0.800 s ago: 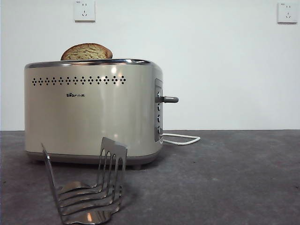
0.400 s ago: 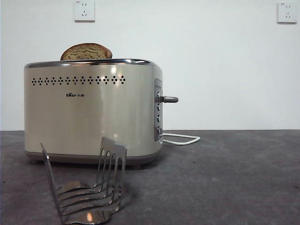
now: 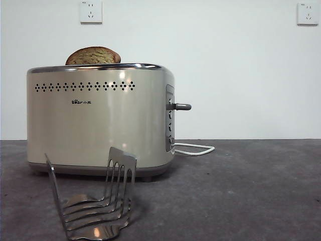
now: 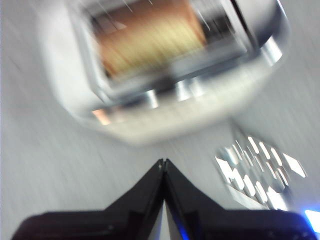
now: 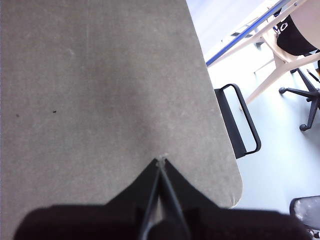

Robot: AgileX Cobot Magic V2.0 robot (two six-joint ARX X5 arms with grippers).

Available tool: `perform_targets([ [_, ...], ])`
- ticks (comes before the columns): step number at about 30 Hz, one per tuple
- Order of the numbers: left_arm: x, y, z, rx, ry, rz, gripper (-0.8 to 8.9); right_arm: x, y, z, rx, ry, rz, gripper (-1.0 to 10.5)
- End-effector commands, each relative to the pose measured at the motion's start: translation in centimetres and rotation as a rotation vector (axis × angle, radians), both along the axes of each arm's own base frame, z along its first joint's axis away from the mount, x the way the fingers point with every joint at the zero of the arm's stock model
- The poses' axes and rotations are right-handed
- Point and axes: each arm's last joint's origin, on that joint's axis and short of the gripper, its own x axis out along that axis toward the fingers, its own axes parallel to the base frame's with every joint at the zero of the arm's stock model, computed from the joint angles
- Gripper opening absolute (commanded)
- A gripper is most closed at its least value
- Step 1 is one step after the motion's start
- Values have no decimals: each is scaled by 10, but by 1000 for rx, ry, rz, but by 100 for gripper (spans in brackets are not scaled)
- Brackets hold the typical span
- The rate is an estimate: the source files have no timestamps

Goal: Pick up a slice of bread from the rack,put the bread on the toaster,press the button

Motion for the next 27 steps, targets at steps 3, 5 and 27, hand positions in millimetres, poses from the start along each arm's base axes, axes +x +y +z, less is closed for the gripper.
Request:
perform_targets([
  [3,10,24,-24,-140,-230,50,-4,7,2,-4,-20,46,0,0],
  [5,11,35,-46,-226,-337,68,-4,11,4,-6,-23,59,0,0],
  [27,-65,108,-241,-331,-703,327,-4,26,9,-8,-8,25,1,0],
])
